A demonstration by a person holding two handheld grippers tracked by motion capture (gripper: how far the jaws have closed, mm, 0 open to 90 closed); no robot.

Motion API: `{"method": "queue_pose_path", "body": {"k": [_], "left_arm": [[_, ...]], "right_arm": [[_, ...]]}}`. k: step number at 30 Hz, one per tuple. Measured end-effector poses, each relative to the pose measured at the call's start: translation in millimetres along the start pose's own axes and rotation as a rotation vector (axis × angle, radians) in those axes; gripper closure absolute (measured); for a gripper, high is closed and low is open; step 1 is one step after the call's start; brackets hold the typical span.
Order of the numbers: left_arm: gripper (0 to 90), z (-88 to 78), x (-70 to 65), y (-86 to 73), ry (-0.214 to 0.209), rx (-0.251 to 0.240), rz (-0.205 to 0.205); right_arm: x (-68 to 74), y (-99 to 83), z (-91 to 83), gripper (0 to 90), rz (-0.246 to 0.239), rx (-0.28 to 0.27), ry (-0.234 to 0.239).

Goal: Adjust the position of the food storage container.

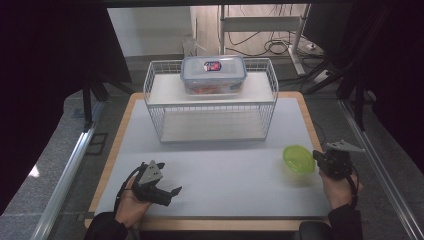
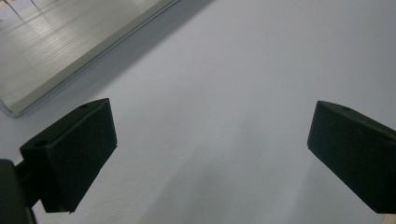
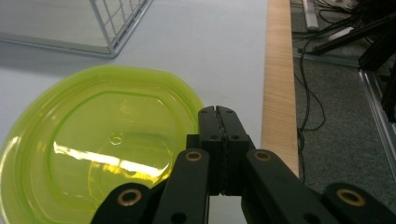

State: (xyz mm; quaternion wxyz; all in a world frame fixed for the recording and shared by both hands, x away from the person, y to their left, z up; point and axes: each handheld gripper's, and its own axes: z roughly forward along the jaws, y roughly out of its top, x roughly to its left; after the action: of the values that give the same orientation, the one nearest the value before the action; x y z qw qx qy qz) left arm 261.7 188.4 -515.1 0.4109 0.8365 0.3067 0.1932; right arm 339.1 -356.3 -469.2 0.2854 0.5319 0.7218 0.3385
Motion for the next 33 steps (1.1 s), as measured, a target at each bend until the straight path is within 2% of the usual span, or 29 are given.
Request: {"method": "queue_pose_path", "body": {"k": [6,8,12,17,21,30,33], "left_arm": [[1.5,1.1,-0.5,0.0,0.001,0.01,0.005],[1.5,1.2,-0.7,0.1,0.002,0.012,0.007],[1.5,1.5,-0.7,0.0,0.001,0.014,0.006],[1.5,1.9,-1.3,-0.1,0.001,0.016,0.005],[1.6,2.5,-1.7,-0.1,0.0,0.02,0.008],[1.6,3.3,-2.1,0.0,-0.002,0.027,0.013],[1.6,3.5,-2.1,0.0,-0.002,0.029,0.014]], "right_arm": [[-4.3,-1.8,-0.8,89.6,0.022,-0.004,0.0],[-4.6,-2.6,1.1,89.6,0.028,0.004,0.014],[-5.1,-3.4,3.5,89.6,0.032,0.021,0.016],[-7.8,-6.9,10.8,89.6,0.048,0.069,0.028],[-9.6,-11.7,21.8,89.6,0.059,0.124,0.063],[-11.5,-15.9,31.3,89.6,0.103,0.148,0.138],[-9.9,-16.1,34.7,89.6,0.099,0.158,0.158]]}}
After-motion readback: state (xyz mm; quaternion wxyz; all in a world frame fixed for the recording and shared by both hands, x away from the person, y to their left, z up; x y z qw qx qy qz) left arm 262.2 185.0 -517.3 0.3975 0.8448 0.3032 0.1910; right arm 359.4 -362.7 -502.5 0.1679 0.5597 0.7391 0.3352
